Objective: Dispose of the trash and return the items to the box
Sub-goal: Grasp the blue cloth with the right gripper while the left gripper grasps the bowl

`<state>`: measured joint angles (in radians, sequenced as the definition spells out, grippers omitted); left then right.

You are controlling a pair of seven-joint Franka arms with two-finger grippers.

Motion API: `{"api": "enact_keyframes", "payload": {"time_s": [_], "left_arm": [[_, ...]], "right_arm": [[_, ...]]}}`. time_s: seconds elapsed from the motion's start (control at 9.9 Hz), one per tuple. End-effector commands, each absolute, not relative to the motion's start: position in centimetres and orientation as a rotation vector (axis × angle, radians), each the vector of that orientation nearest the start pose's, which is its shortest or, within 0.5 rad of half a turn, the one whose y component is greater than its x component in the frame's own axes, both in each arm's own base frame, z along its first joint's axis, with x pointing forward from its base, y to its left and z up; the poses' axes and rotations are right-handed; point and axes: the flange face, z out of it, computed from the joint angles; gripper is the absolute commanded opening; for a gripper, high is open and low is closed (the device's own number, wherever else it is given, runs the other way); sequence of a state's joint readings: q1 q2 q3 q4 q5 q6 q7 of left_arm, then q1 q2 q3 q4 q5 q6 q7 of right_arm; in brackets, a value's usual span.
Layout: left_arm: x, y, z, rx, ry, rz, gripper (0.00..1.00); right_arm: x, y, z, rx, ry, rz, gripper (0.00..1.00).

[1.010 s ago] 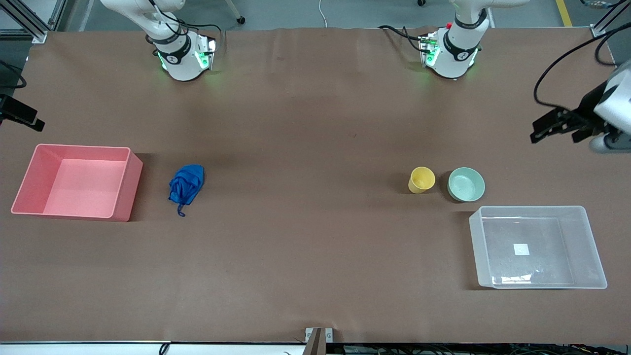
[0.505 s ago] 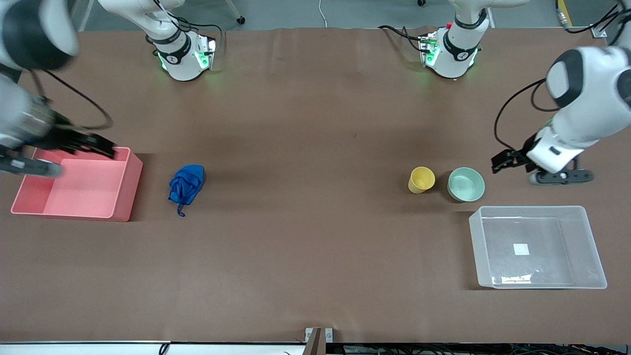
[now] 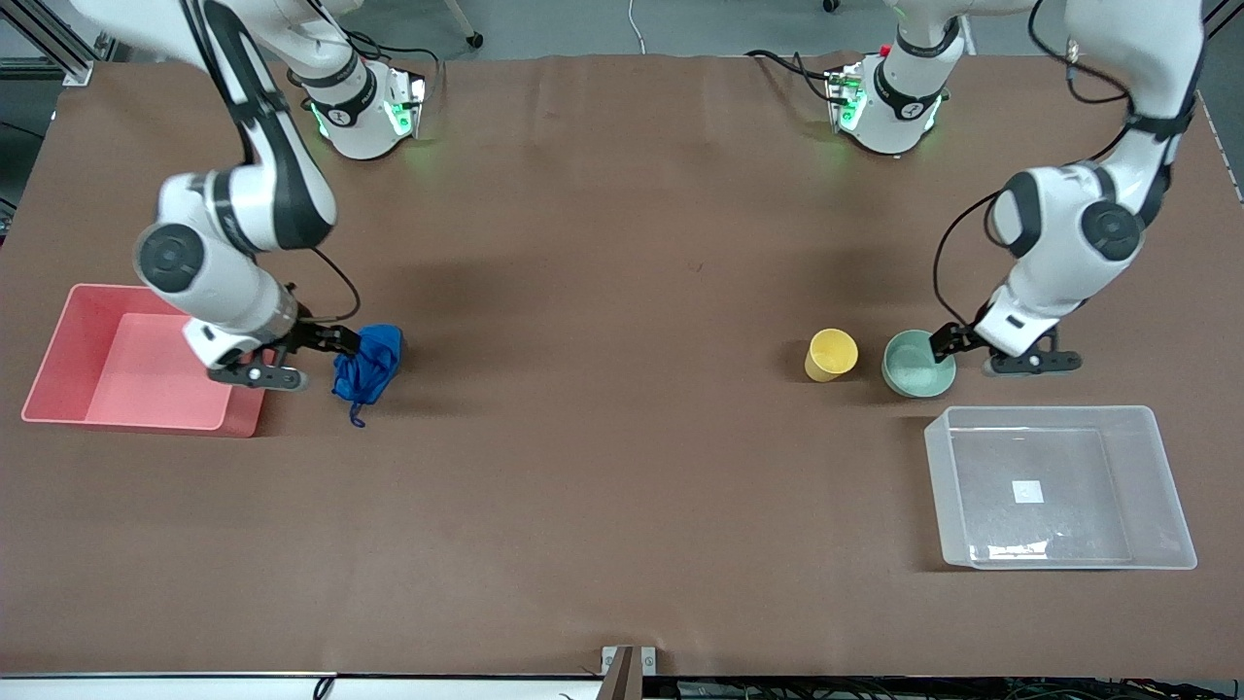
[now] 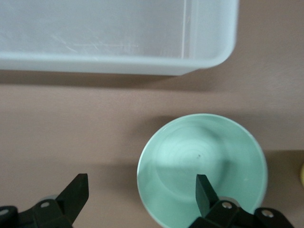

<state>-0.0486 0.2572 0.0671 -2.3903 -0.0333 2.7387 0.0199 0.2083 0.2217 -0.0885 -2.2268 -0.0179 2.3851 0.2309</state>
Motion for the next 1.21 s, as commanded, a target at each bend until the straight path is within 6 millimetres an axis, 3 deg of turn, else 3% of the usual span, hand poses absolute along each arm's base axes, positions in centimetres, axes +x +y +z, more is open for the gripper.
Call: {"api": "enact_keyframes", "payload": {"time_s": [0.0,0.1,0.2,0.3,0.4,0.51,0.71,0.81,1.01,1.11], "left_arm": [[51.0,1.2,17.9,-3.125,-0.018,-0.14,0.94],[50.8,1.3,17.3,-3.124,-0.024,-0.14,0.64],[50.6,1.3,17.4,-3.125,-0.025,-0.138,0.23],[50.3,1.3,17.3,-3.125,-0.023,-0.131,0.04],[49.9,1.6,17.4,-3.126,-0.03,-0.126,0.0],[49.6,1.5,17.8,-3.126,-0.031,-0.131,0.0],[49.2,1.6,20.4,-3.129,-0.03,-0.171,0.0],[49.4,1.5,23.0,-3.139,-0.03,-0.127,0.0],[50.8,1.2,29.4,-3.155,-0.027,-0.088,0.0],[53.0,1.2,32.8,-3.162,-0.026,-0.062,0.0]], "right_arm": [[53.1,6.6,21.9,-3.19,0.149,0.067,1.0],[52.8,7.1,20.4,-3.195,0.128,0.076,1.0],[52.3,9.0,19.7,-3.202,0.067,0.09,0.93],[52.3,9.3,19.0,-3.203,0.053,0.085,0.85],[52.3,9.3,18.5,-3.205,0.04,0.062,0.72],[52.2,9.3,18.2,-3.206,0.04,0.066,0.46],[52.2,9.1,18.1,-3.207,0.05,0.071,0.11],[52.2,9.0,18.2,-3.207,0.064,0.071,0.01],[52.5,8.8,19.3,-3.208,0.14,0.108,0.0],[53.8,9.4,22.9,-3.209,0.216,0.146,0.01]]}}
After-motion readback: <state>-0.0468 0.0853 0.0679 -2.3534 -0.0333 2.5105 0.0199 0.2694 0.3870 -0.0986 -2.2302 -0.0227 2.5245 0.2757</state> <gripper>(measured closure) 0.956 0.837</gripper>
